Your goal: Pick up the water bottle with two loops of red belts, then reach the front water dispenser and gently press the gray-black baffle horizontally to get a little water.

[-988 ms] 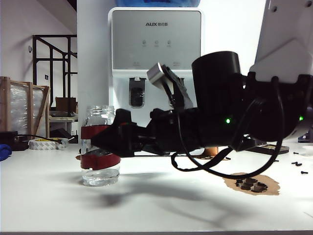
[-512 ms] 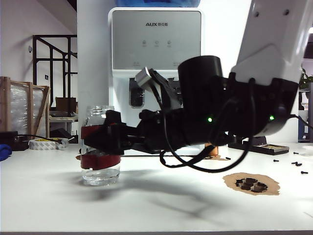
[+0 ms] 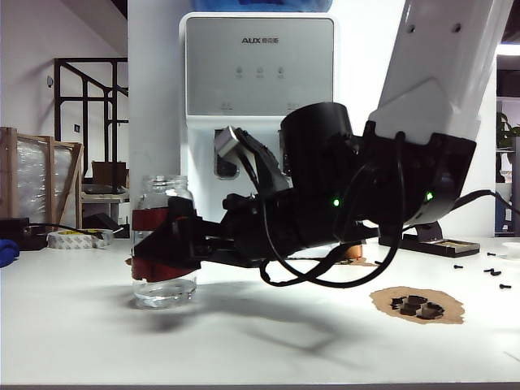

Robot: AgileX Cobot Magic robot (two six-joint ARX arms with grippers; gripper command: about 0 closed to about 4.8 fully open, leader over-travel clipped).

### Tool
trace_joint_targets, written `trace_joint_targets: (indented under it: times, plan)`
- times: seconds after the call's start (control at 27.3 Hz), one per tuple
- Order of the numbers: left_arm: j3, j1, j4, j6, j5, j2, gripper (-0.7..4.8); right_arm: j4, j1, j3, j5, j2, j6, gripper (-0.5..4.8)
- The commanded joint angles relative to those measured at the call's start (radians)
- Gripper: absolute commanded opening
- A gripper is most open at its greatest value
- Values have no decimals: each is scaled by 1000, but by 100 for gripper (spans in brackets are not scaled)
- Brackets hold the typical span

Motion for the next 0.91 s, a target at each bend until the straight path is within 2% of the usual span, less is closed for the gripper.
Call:
trace_joint_targets:
  times: [0.04,0.11,0.26,0.37,0.44,0.51,0.59,0.7,0.73,0.84,0.91]
  plan:
    - [9,1,12,-26,2,2,-4,13,3,3,-45,-6,1,467]
    - [10,1,11,-26,1,2,-4,14,3,3,-59,-6,1,421]
    - [10,1,12,-26,1,2,-4,13,3,3,-59,-6,3,372]
    - [10,1,12,-26,2,2,-4,14,3,3,-60,-6,3,278]
    - [10,1,13,-26,2,2,-5,13,3,3,-59,-6,3,266]
    - [10,1,13,-26,1,2,-5,13,3,3,-59,-6,4,220]
    - [10,1,12,-26,1,2,-5,13,3,3,-58,-7,4,196]
    - [10,1,12,-26,1,2,-4,13,3,3,-55,-11,4,103]
    - [11,1,12,-26,1,2,-5,13,3,3,-55,-18,3,31]
    - [11,1,12,-26,1,2,-4,11,3,3,-27,-39,3,26]
    - [11,1,12,-26,1,2,-4,1,3,3,29,-57,3,25]
